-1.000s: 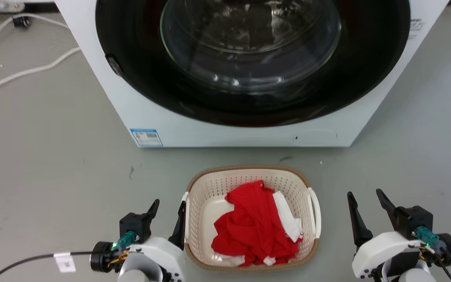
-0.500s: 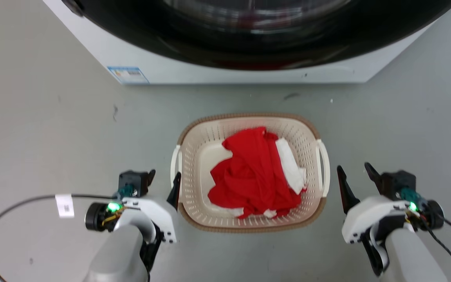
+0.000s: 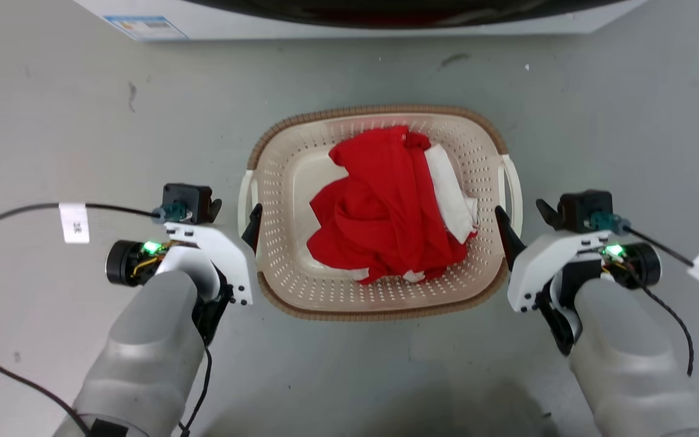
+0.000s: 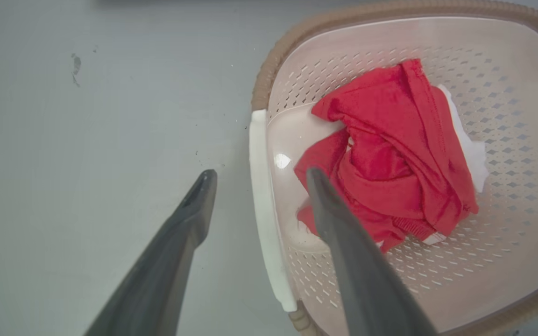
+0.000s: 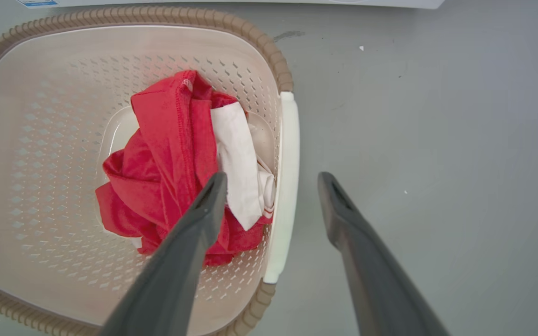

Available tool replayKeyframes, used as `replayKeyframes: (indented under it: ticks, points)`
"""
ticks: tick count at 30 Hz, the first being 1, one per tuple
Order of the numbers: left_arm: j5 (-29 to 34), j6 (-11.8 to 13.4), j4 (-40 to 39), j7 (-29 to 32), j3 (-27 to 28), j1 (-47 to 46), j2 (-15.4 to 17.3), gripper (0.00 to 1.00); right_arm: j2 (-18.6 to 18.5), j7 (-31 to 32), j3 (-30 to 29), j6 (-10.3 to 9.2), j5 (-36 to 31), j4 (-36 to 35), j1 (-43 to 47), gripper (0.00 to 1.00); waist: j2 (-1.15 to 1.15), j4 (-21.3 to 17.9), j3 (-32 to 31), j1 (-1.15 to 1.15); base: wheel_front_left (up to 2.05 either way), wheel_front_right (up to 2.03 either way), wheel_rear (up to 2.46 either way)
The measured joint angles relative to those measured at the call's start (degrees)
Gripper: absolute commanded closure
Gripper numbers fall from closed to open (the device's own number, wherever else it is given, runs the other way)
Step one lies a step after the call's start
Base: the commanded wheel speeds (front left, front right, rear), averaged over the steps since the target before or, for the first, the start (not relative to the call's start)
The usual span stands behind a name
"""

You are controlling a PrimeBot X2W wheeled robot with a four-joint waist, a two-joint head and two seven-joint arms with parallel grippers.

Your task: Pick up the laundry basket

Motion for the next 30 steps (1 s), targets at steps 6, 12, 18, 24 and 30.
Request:
replayKeyframes:
  ticks: [6,12,18,24,30]
  points:
    - [-4.6,0.0,0.6,2.9,-4.7,-3.1,2.0,0.00,0.0,0.1,4.0,0.00,4.1,5.3,-5.7,0.00,0.00,-0.7,3.4,0.00,0.00,0.00,0.00]
    - [-8.5,0.0,0.9,5.0,-8.5,-5.5,3.6,0.00,0.0,1.3,8.8,0.00,8.4,8.2,-9.2,0.00,0.00,-1.4,6.0,0.00,0.00,0.00,0.00]
    - [-11.5,0.0,1.8,5.6,-11.2,-7.7,4.6,0.00,0.0,2.4,13.1,0.00,11.9,9.7,-11.9,0.00,0.00,-2.0,8.1,0.00,0.00,0.00,0.00]
    - [-14.2,0.0,3.0,6.5,-13.2,-9.9,4.7,0.00,0.0,4.1,16.2,0.00,15.2,11.0,-13.8,0.00,0.00,-2.4,9.8,0.00,0.00,0.00,0.00]
    - [-17.5,0.0,3.1,7.6,-15.1,-10.9,4.4,1.00,0.0,6.4,18.3,-0.01,18.0,12.3,-14.8,1.00,0.00,-2.3,10.6,-0.01,0.00,0.00,0.00]
